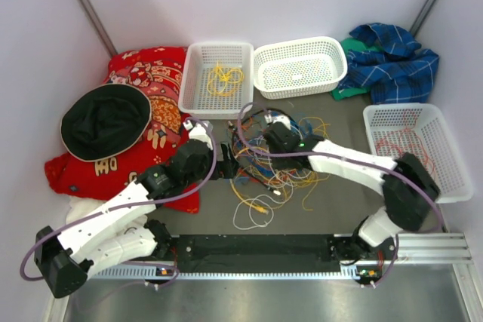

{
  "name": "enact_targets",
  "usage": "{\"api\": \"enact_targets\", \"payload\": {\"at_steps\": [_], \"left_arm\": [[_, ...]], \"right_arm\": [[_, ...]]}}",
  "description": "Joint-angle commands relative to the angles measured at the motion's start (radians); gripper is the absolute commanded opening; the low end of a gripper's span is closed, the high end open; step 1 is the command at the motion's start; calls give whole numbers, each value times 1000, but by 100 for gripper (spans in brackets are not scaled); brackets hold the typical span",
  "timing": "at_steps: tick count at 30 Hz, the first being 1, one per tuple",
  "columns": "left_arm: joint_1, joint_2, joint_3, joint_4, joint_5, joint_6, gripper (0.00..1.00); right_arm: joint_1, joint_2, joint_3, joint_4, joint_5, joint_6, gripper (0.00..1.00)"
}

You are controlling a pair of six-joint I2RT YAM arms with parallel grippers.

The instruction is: Untangle the cables

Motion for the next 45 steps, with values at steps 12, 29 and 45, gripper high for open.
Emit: {"api": "enact_targets", "payload": {"at_steps": [12, 29, 45], "left_arm": [[9, -48, 56, 206, -58, 64, 99], [84, 278, 61, 345, 12, -26, 94], [255, 751, 246, 593, 259, -51, 58]], "right_arm": [[51, -469, 187, -157, 15, -5, 0], [59, -594, 129, -200, 40, 11, 0], [59, -631, 58, -175, 14, 20, 0]]}}
